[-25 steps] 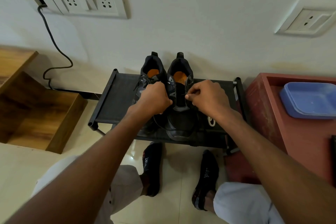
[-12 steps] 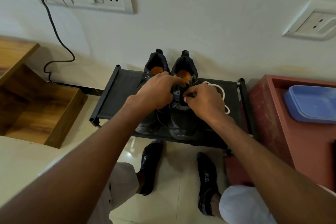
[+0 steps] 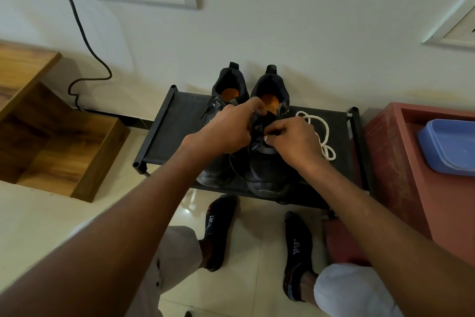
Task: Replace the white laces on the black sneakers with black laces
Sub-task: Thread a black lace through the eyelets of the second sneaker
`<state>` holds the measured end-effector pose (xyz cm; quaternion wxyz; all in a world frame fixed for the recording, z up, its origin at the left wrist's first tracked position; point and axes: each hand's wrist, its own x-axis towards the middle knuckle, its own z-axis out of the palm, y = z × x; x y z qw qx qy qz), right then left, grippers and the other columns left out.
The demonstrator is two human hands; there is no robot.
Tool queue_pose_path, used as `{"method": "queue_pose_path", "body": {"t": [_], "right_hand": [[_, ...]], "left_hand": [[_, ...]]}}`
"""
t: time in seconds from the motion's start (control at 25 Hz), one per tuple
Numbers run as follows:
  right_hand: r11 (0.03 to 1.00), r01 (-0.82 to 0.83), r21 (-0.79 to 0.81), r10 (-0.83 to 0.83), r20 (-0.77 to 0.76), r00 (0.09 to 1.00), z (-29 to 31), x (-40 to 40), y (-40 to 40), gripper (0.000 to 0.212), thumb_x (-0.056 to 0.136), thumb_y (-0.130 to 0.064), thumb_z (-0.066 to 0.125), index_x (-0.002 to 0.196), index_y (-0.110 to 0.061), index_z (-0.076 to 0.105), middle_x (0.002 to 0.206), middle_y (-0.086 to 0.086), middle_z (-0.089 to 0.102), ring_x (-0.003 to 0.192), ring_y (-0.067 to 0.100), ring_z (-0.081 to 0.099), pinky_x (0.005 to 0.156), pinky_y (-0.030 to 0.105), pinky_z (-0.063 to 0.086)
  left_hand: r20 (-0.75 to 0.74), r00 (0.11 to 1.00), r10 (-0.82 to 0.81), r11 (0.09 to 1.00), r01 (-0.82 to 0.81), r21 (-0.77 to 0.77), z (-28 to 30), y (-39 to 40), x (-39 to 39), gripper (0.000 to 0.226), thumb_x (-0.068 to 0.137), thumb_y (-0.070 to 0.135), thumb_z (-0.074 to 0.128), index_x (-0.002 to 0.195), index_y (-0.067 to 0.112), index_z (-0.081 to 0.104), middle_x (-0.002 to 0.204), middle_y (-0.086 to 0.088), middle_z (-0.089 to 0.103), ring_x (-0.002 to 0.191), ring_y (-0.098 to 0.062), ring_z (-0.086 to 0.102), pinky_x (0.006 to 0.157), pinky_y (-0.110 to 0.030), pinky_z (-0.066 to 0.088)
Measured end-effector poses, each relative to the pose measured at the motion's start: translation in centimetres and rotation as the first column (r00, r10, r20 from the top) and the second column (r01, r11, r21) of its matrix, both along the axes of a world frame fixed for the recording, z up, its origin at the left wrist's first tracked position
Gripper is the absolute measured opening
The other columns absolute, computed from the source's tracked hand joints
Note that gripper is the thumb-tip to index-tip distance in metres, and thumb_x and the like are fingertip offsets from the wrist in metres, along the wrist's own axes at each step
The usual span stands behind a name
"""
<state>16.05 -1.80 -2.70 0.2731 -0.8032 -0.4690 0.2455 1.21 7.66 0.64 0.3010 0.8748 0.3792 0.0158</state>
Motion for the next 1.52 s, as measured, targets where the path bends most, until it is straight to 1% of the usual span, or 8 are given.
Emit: {"method": "queue_pose_path", "body": {"t": [0.16,0.56,0.76,0.92,1.04,1.2,1.36,1.52], "right_hand": [[0.999,-0.013,0.043,0.003,0.227,0.974,-0.1,-0.9,-0.3,0.016,0.097,-0.030,0.071,0.111,-0.032,0.079,0.098,-0.008,0.077,0.089,0.017,0.072,0.075,0.037,0.060],[0.993,0.004,-0.115,-0.025,-0.181,0.983,0.9,-0.2,1.0,0.029,0.096,-0.008,0.062,0.088,-0.030,0.078,0.094,-0.006,0.074,0.093,0.016,0.069,0.090,0.043,0.061],[0.983,-0.082,-0.165,0.047,-0.207,0.977,2.3,0.4,1.0,0.020,0.095,-0.014,0.067,0.108,-0.025,0.078,0.098,-0.002,0.074,0.090,0.017,0.069,0.087,0.041,0.061],[0.985,-0.142,-0.097,0.161,0.225,0.961,2.5,0.5,0.6,0.032,0.091,-0.035,0.077,0.120,-0.023,0.069,0.115,0.004,0.063,0.100,0.022,0.063,0.081,0.037,0.055],[0.976,-0.210,0.063,0.182,0.298,0.937,2.2,0.2,1.1,0.033,0.087,-0.040,0.081,0.115,-0.025,0.072,0.117,0.005,0.056,0.108,0.023,0.055,0.085,0.038,0.052],[0.957,-0.275,0.091,0.257,0.173,0.951,1.4,0.0,1.5,0.015,0.090,-0.040,0.080,0.101,-0.030,0.083,0.094,0.001,0.070,0.087,0.017,0.067,0.071,0.026,0.047],[0.942,-0.063,0.331,0.047,0.056,0.997,2.5,0.0,1.7,0.018,0.088,-0.034,0.083,0.104,-0.025,0.084,0.094,-0.006,0.068,0.080,0.006,0.063,0.073,0.022,0.050],[0.821,0.051,0.568,0.019,-0.117,0.993,4.9,-0.2,1.6,0.009,0.089,-0.021,0.082,0.098,-0.021,0.083,0.092,-0.005,0.065,0.081,0.001,0.062,0.073,0.012,0.047]], "left_hand": [[0.006,0.995,0.099,0.995,-0.099,-0.011,-0.8,0.4,0.1,0.029,0.089,0.002,0.063,0.113,0.016,0.055,0.099,-0.007,0.070,0.093,-0.027,0.067,0.084,-0.051,0.059],[0.040,0.985,0.165,0.986,-0.166,0.030,-1.0,-0.4,0.5,0.009,0.089,0.018,0.081,0.093,0.016,0.073,0.091,0.001,0.070,0.087,-0.016,0.065,0.077,-0.033,0.054],[0.121,0.977,0.174,0.978,-0.186,0.092,-0.5,-1.3,1.1,0.009,0.088,0.007,0.074,0.082,0.013,0.072,0.082,-0.003,0.071,0.080,-0.020,0.067,0.075,-0.038,0.059],[0.190,0.961,0.198,0.980,-0.196,-0.030,1.4,0.1,0.7,0.009,0.089,0.008,0.075,0.083,0.013,0.071,0.083,-0.003,0.074,0.079,-0.017,0.071,0.070,-0.034,0.058],[0.414,0.813,0.410,0.871,-0.213,-0.442,2.9,0.9,0.3,0.007,0.099,0.004,0.064,0.092,0.002,0.062,0.092,-0.015,0.077,0.083,-0.027,0.076,0.070,-0.034,0.064],[0.543,0.358,0.760,0.536,0.127,-0.834,4.5,2.5,-0.2,0.016,0.106,0.009,0.048,0.092,0.013,0.054,0.081,-0.004,0.064,0.071,-0.017,0.060,0.062,-0.027,0.046],[0.473,0.745,0.469,0.840,-0.211,-0.501,3.8,2.7,-1.2,0.015,0.106,0.020,0.056,0.109,0.010,0.066,0.069,0.004,0.052,0.053,-0.007,0.045,0.050,-0.022,0.037],[0.274,0.958,0.085,0.793,0.101,-0.600,4.2,1.3,-1.8,0.034,0.094,0.046,0.067,0.105,0.014,0.070,0.065,0.005,0.044,0.054,-0.011,0.035,0.048,-0.022,0.032]]}}
